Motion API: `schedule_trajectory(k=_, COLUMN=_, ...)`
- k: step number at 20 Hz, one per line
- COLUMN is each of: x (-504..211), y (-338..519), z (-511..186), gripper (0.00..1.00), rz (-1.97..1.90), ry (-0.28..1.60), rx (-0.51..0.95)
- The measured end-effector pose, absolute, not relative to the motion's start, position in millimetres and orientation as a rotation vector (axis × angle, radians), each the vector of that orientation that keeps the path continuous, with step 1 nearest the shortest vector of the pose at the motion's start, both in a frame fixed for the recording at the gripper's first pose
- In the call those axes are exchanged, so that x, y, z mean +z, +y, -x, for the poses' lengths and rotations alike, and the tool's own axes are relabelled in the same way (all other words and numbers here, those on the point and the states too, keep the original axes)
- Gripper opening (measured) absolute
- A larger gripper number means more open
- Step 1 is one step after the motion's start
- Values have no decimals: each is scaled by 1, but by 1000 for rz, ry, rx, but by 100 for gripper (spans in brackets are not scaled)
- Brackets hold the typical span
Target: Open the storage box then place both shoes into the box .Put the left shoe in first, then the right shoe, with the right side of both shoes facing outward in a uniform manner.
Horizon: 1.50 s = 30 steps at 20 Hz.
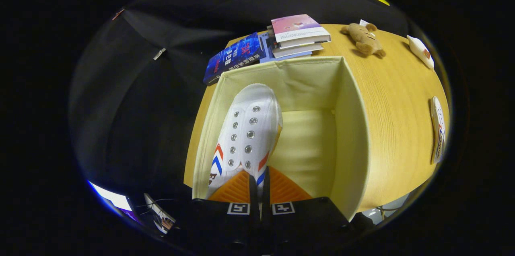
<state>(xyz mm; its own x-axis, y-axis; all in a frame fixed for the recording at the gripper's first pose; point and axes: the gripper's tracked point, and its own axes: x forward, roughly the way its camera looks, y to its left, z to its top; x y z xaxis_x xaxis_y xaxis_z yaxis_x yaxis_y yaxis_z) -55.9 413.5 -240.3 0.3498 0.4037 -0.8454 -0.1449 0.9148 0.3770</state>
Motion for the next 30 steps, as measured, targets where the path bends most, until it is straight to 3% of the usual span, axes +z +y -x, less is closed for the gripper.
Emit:
schedule_trajectory(k=1, x=-243, y=420, z=57, gripper=7, rz=-259, ry=1171, rx=384)
schedule_trajectory(k=2, x=-238, y=429, z=62, gripper=15, rz=-289, ry=1177, rx=420)
schedule_trajectory(k=3, x=-237, y=438, z=61, gripper=34, rz=-314, ry=1178, rx=447)
schedule_trajectory(k=4, x=-228, y=437, z=61, gripper=42, rz=-329, ry=1177, rx=458)
schedule_trajectory(k=7, x=-208, y=426, z=58, gripper=99, rz=-342, ry=1125, rx=493)
schedule_trajectory(k=18, x=-153, y=197, z=37, gripper=99, rz=-147, ry=843, rx=456)
schedule_trajectory(k=30, x=-237, y=-93, z=35, gripper=99, rz=-23, ry=904, rx=199)
